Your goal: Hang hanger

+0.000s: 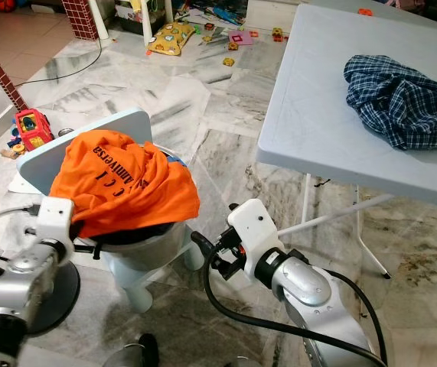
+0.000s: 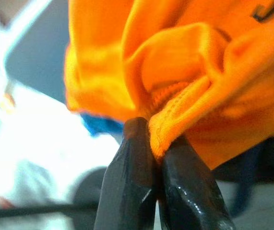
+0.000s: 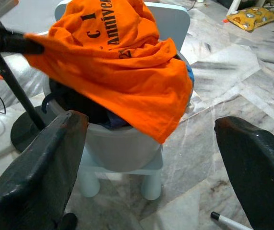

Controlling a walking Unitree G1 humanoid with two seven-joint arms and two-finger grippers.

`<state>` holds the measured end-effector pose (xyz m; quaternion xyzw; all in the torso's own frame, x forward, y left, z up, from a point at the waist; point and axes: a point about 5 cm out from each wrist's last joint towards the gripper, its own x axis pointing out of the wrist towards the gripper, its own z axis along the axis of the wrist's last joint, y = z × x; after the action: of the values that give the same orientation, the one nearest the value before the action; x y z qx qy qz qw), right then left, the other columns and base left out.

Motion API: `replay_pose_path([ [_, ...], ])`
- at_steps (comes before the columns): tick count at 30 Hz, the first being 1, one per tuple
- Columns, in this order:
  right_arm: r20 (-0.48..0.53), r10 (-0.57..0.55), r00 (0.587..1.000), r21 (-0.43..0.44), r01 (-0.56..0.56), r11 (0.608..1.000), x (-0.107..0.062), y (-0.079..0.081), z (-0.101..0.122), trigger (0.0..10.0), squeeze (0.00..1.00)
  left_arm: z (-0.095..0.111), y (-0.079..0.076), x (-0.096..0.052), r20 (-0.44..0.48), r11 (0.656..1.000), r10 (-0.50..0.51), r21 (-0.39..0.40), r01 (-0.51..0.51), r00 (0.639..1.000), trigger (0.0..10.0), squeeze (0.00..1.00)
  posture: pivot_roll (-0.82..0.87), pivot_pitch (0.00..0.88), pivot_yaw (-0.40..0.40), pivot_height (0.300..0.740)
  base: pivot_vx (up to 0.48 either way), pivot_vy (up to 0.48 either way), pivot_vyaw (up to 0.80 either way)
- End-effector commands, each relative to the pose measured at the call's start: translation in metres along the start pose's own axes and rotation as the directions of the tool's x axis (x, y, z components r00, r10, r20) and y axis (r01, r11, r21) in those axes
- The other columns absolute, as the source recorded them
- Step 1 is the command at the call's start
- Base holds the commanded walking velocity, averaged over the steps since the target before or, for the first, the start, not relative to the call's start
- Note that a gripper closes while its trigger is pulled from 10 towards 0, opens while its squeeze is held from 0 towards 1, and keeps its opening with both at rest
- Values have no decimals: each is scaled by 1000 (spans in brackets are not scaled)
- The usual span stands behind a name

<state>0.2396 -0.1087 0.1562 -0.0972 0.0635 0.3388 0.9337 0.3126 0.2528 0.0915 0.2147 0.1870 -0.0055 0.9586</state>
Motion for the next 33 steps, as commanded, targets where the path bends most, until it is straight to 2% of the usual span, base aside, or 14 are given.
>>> replay_pose_path([
  [1,-14,15,1000,7,-15,1000,-1,2,-4,10000,0,7,5,-1,36,987,-28,160,22,999,0,0,-186,193,-27,740,0,0,0],
  [3,-17,18,1000,9,-18,1000,-2,2,-5,10000,0,16,10,0,65,957,-57,287,36,996,0,0,-187,192,-26,740,0,0,0],
  [5,-17,16,1000,10,-16,1000,-2,3,-5,10000,0,27,12,2,100,884,-89,466,32,991,0,0,-190,190,-24,740,0,0,0],
  [6,-17,16,1000,9,-16,1000,-2,3,-5,10000,0,28,13,3,102,868,-89,496,27,991,0,0,-190,190,-24,740,0,0,0],
  [8,-16,15,1000,9,-15,1000,-2,3,-5,10000,0,29,17,4,110,856,-70,516,3,991,0,0,-194,189,-23,740,0,0,0],
  [13,-15,11,1000,10,-11,1000,-3,3,-5,10000,0,48,39,5,201,882,42,452,-131,979,0,0,-195,188,-21,740,0,0,0],
  [15,-16,10,1000,13,-10,1000,-3,3,-6,10000,0,59,61,-1,266,887,143,392,-243,953,0,0,-192,188,-20,740,0,0,0],
  [19,-14,12,1000,17,-11,1000,-1,4,-6,10000,0,67,65,-5,339,825,117,490,-281,933,0,0,-180,188,-23,740,0,0,0],
  [24,-12,22,1000,19,-21,1000,1,6,-6,10000,0,62,46,1,295,774,-88,622,-121,951,0,0,-176,188,-24,740,0,0,0],
  [28,-13,20,1000,15,-20,1000,0,6,-6,10000,0,45,15,5,167,707,-318,697,116,933,0,0,-190,187,-20,740,0,0,0],
  [29,-14,19,1000,12,-19,1000,-1,6,-6,10000,0,37,4,5,104,664,-401,718,210,910,0,0,-193,187,-20,740,0,0,0],
  [30,-14,19,1000,12,-19,1000,-1,6,-6,10000,0,37,4,5,104,664,-401,718,210,910,0,0,-193,187,-20,740,0,0,0],
  [32,-20,17,1000,7,-17,1000,-4,6,-7,10000,0,22,-12,1,-10,587,-537,714,382,844,0,0,-202,188,-17,740,0,0,0],
  [33,-21,17,1000,6,-17,1000,-4,6,-7,10000,0,19,-16,0,-29,575,-561,705,414,828,0,0,-202,188,-17,740,0,0,0],
])
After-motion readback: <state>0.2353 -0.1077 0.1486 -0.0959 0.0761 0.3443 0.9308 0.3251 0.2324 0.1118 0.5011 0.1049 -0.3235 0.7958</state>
